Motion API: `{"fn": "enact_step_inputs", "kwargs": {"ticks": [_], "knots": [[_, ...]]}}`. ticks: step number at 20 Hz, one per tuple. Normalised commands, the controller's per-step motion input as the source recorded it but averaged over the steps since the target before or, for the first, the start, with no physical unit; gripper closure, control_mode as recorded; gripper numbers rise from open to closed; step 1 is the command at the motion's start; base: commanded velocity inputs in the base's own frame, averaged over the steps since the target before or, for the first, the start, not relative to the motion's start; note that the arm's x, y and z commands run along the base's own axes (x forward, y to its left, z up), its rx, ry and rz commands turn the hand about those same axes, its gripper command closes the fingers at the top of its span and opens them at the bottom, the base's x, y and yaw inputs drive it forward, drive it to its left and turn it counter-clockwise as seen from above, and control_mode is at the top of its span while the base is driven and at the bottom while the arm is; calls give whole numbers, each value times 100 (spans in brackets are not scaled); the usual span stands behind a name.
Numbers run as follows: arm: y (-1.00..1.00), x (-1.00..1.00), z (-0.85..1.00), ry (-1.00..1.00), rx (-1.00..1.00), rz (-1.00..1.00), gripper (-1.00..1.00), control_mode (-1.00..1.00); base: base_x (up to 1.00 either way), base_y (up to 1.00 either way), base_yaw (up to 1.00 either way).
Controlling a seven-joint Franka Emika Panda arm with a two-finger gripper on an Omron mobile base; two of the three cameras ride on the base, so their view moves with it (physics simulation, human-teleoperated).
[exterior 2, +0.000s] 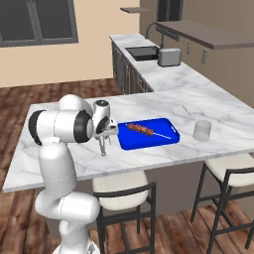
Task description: Take the tongs from the drawer on the left and place them on the dining counter next to the tray containing the kebab skewer.
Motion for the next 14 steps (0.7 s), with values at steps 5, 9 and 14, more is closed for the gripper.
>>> {"fn": "enact_step_inputs", "kwargs": {"ticks": [5,9,14], "knots": [[3,-14,39,-13,0,0,-100,-100,0,0,0],[27,-20,72,-19,0,0,-100,-100,0,0,0],[13,-90,90,-33,-1,-2,-100,-100,0,0,0]]}}
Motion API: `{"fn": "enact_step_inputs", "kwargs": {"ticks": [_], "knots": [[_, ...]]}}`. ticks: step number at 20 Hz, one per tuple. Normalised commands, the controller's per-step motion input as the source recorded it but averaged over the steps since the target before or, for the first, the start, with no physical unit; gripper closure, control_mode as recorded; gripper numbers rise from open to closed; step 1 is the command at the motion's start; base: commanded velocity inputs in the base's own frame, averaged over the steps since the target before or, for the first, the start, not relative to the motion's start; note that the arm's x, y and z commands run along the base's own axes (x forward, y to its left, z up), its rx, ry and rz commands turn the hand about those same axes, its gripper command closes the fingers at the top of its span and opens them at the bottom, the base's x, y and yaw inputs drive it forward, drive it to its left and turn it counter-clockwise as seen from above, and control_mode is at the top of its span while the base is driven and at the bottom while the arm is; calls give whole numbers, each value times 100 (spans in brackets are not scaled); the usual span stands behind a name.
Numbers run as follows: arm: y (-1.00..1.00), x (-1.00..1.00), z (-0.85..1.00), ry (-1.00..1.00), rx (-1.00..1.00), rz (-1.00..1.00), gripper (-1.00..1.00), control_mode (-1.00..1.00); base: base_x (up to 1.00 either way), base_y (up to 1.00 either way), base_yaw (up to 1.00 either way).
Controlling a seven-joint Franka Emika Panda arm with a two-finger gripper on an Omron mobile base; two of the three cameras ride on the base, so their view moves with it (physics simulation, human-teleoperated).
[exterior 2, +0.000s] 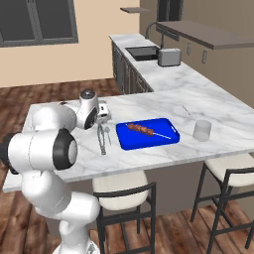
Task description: Take the tongs from the drawer on the left and place them on the dining counter next to the tray containing the kebab skewer.
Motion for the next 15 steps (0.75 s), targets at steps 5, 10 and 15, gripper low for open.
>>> {"fn": "enact_step_inputs", "kwargs": {"ticks": [5,10,15], "knots": [[1,-100,97,-28,-10,-1,-100,-100,0,0,0],[0,-100,100,-54,-10,-2,-100,-100,0,0,0],[-17,-32,19,-21,3,-6,-100,-100,0,0,0]]}}
